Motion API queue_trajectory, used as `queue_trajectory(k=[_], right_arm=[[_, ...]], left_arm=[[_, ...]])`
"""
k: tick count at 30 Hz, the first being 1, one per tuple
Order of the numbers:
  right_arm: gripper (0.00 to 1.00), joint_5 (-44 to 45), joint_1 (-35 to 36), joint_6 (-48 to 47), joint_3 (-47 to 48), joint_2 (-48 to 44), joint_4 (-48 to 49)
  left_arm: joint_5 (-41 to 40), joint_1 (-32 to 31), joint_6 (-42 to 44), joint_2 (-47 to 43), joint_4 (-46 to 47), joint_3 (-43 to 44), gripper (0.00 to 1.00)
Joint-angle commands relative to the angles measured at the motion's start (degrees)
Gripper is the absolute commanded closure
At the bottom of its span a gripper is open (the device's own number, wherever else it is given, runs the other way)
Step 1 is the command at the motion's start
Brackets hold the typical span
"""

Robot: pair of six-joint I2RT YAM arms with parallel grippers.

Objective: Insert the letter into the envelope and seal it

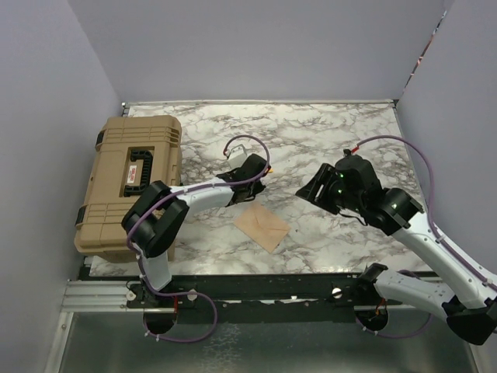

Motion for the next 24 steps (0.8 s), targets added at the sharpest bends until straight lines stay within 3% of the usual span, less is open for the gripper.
queue_trajectory(k=[1, 6, 15, 22, 24], right_arm=[[0.41, 4.7, 0.2, 1.9, 0.1, -3.1, -3.3], [0.41, 6.6, 0.1, 1.5, 0.9, -5.3, -5.5], [0.41, 5.9, 0.1, -1.0, -0.8, -8.4, -6.0], [0.4, 5.5, 0.1, -3.3, -0.2, -9.2, -7.1], [0.4, 5.2, 0.1, -3.8, 0.5, -9.3, -7.6]], left_arm=[[-8.4, -0.2, -7.3, 3.8, -3.9, 3.8, 0.98], [-11.3, -0.2, -9.5, 5.7, -7.3, 4.0, 0.92], [-8.0, -0.3, -7.1, 9.7, -8.9, 4.2, 0.76], [-9.2, -0.4, -4.9, 6.6, -10.1, 4.5, 0.44], [-9.2, -0.4, -3.6, 5.2, -10.9, 5.4, 0.39]])
